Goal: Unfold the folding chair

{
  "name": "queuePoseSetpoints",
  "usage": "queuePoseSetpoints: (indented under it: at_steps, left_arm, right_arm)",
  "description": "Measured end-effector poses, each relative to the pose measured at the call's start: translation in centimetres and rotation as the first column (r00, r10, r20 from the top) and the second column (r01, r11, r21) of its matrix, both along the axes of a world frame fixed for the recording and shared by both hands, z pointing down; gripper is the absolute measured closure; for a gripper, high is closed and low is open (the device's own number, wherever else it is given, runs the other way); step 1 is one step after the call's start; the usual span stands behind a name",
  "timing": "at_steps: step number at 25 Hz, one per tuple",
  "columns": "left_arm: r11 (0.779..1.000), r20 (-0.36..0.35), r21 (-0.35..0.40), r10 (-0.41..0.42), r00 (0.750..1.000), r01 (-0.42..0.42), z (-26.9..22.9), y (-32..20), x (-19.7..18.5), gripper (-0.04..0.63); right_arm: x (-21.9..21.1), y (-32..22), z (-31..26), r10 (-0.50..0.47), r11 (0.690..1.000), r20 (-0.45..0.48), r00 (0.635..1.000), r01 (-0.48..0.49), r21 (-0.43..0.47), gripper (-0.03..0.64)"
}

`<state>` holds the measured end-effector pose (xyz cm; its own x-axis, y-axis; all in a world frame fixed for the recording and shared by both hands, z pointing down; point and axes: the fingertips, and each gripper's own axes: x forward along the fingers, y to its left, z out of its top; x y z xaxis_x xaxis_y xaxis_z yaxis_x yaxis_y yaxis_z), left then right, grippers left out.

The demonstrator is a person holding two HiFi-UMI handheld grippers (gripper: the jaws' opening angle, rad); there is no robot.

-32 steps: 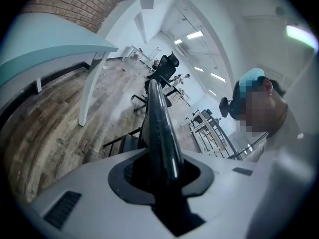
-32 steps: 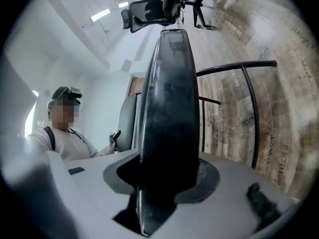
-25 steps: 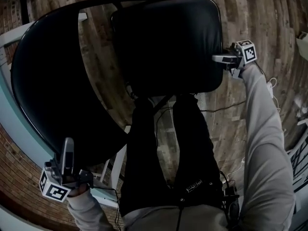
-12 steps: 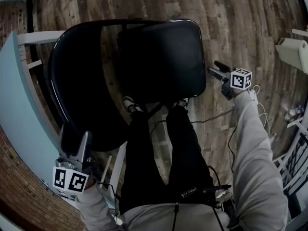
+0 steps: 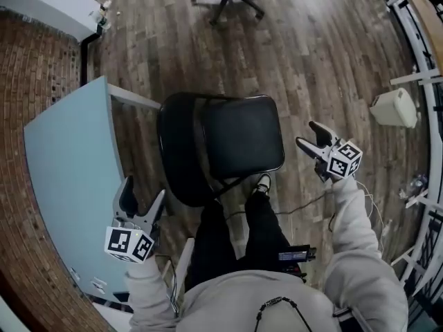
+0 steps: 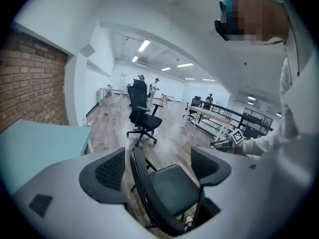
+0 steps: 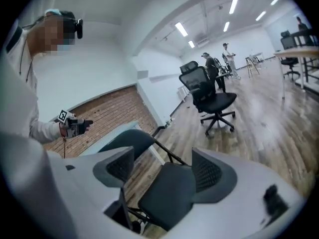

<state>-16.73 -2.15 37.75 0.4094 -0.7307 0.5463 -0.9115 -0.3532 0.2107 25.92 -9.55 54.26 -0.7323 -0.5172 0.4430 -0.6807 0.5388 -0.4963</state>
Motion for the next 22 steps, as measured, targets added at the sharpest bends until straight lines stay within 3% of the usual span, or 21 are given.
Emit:
queuePoseSetpoints:
  at_steps: [6,9,11,13,14,15,16,20,22]
  left_arm:
    - [0.986,-0.044,0.14,0.092,0.995,-0.085,-10.8,-0.5,-1.6,0.196]
    - [0.963,-0.055,0.219,0.173,0.983,-0.157,-15.5,0.2,-2.6,0.202]
    - [0.939,-0.068,0.281,0.223,0.972,-0.196,-18.9,0.7,-2.8,0.285]
    - [0.913,-0.076,0.34,0.268,0.961,-0.227,-22.0,1.1,-2.8,0.464]
    - [0.903,-0.082,0.365,0.275,0.958,-0.228,-23.3,1.2,-2.8,0.528]
    - [0.895,-0.088,0.388,0.275,0.957,-0.221,-24.5,1.1,-2.8,0.58]
    - [0.885,-0.091,0.412,0.277,0.957,-0.217,-25.5,0.9,-2.6,0.588]
    - [0.819,-0.071,0.504,0.356,0.932,-0.275,-29.0,0.4,-0.1,0.589]
    - [0.795,-0.072,0.529,0.389,0.918,-0.295,-30.5,0.1,0.5,0.589]
  right_arm:
    - [-9.1,0.1,-16.8,-0.031,0.988,0.015,0.999,0.028,0.155,0.273]
    - [-13.7,1.3,-23.3,-0.049,0.97,-0.06,0.997,0.061,0.235,0.274]
    - [-16.2,2.1,-28.0,-0.045,0.956,-0.083,0.996,0.067,0.286,0.276]
    - [-18.2,2.7,-32.8,-0.025,0.943,-0.068,0.997,0.046,0.331,0.286]
    - [-19.2,3.0,-35.1,-0.002,0.936,-0.055,0.998,0.021,0.351,0.393]
    - [-20.3,3.3,-37.3,0.022,0.929,-0.04,0.999,-0.005,0.37,0.551]
    - [-21.7,3.5,-39.5,0.034,0.92,-0.028,0.999,-0.02,0.391,0.609]
    - [-27.9,5.3,-46.3,0.017,0.876,-0.032,0.999,0.001,0.483,0.609]
    - [-29.8,6.0,-48.3,0.014,0.864,-0.016,1.0,-0.004,0.504,0.609]
